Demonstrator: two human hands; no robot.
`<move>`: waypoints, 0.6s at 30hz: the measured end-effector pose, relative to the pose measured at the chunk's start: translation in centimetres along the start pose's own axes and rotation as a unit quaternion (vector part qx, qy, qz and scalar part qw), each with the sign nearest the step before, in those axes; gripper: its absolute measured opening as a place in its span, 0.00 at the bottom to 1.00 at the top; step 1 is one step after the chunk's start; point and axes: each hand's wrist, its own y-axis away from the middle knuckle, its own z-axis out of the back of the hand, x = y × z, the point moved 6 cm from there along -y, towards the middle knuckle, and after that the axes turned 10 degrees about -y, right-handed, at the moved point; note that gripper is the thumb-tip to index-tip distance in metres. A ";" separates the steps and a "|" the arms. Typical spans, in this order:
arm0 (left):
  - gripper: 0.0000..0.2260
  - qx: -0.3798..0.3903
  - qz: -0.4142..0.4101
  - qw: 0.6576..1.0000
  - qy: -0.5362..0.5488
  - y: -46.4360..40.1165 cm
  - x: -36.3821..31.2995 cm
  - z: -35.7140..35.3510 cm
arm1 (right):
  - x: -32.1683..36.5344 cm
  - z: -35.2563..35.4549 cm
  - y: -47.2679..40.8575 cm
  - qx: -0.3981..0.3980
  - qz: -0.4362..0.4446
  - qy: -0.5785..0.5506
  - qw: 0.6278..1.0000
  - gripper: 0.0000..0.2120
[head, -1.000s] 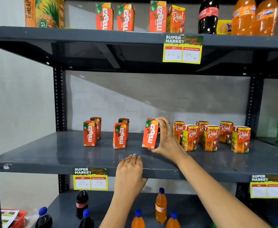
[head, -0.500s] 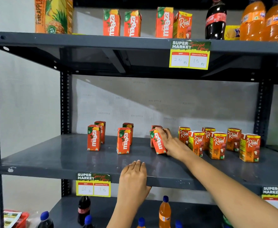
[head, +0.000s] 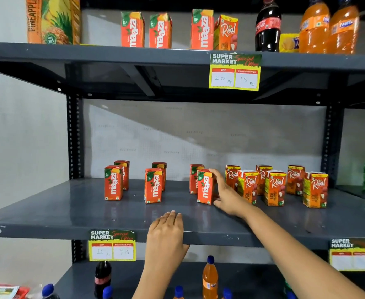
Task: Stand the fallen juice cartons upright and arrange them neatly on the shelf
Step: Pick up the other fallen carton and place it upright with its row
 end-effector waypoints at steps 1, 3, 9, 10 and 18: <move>0.29 0.000 0.000 1.000 0.000 -0.2 0.2 -0.1 | 0.0 -0.2 0.0 0.009 -0.009 -0.017 1.000 0.52; 0.32 0.013 -0.008 1.000 0.000 -0.6 0.8 0.0 | 0.1 -0.3 -0.2 0.009 -0.033 -0.044 0.998 0.53; 0.41 0.120 0.094 0.968 0.200 -3.6 4.1 1.3 | 0.3 -1.0 -0.4 -0.029 -0.192 -0.055 0.979 0.44; 0.38 0.118 0.148 0.955 0.226 -4.8 5.2 1.0 | 0.5 -1.5 -0.3 -0.029 -0.206 -0.044 0.977 0.44; 0.43 0.154 0.373 0.903 0.148 -8.7 6.9 -3.8 | 0.6 -2.5 0.5 -0.170 -0.320 0.052 0.931 0.45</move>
